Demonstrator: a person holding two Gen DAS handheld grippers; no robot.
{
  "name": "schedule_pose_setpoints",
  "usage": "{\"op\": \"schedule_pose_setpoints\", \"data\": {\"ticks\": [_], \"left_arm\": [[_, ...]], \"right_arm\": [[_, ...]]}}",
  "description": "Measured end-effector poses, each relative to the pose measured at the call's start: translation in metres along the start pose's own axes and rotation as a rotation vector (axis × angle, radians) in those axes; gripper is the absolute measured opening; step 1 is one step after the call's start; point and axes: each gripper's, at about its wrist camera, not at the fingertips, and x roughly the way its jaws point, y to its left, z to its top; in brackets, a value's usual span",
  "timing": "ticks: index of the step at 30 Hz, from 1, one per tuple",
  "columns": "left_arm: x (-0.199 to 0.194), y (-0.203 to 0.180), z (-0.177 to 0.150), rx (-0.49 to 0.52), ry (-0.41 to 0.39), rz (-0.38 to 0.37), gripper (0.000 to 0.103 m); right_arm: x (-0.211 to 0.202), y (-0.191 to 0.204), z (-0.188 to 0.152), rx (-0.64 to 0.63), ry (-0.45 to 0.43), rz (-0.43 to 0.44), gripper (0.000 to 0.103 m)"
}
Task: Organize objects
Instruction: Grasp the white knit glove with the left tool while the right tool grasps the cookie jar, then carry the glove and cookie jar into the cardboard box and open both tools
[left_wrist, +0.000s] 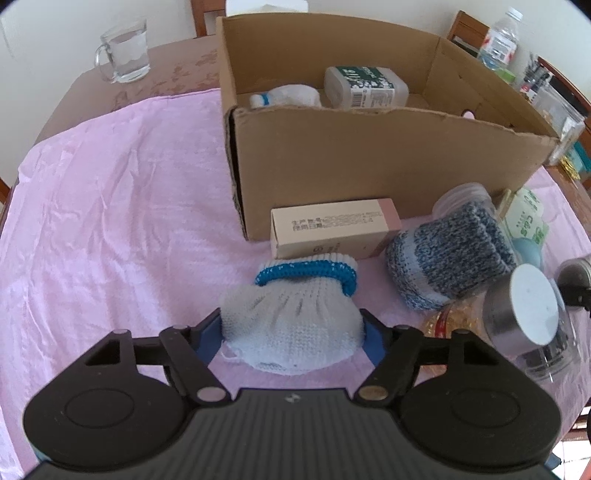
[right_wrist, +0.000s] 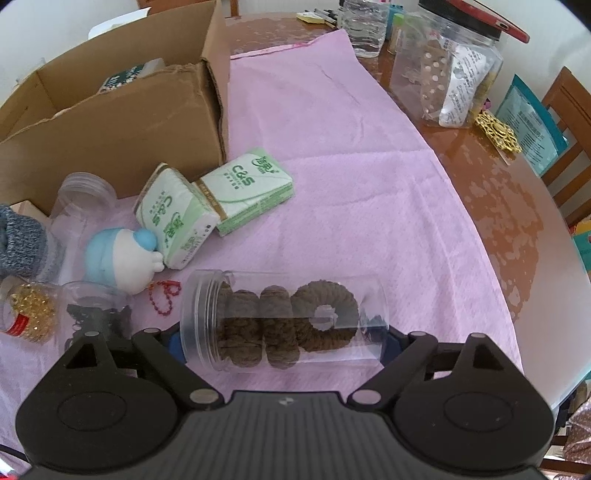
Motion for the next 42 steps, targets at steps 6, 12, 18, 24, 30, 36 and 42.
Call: {"op": "schedule_pose_setpoints", "data": {"ticks": [6,12,18,24,30,36,42], "left_arm": [[-0.015,0.001,0.003,0.048,0.002,-0.001,0.073],[-0.039,0.003,0.010,0.090,0.002,-0.005,0.073],[-0.076,-0.005,0.022,0.155,-0.027,-0.025,0.073],[-0.107,-0.015,0.050,0.192,-0.118,-0.042,0.073],[-0.116,-0.025,0.087,0.222,-0.189,-0.021,0.073],[-0.105,-0.031,0.116,0.242,-0.202,0.021,0.075],[-0.092,-0.032,0.125,0.234,-0.212,0.061,0.096]], "right_arm": [[-0.013,0.000,0.005,-0.044,-0.008,0.028,0.094],[-0.033,0.005,0.015,-0.095,-0.029,0.060,0.094],[-0.056,0.016,0.027,-0.194,-0.059,0.091,0.094],[-0.080,0.032,0.051,-0.283,-0.109,0.150,0.094],[-0.100,0.058,0.080,-0.367,-0.176,0.206,0.094],[-0.110,0.079,0.106,-0.435,-0.235,0.236,0.094],[-0.105,0.095,0.128,-0.482,-0.251,0.243,0.094]]}}
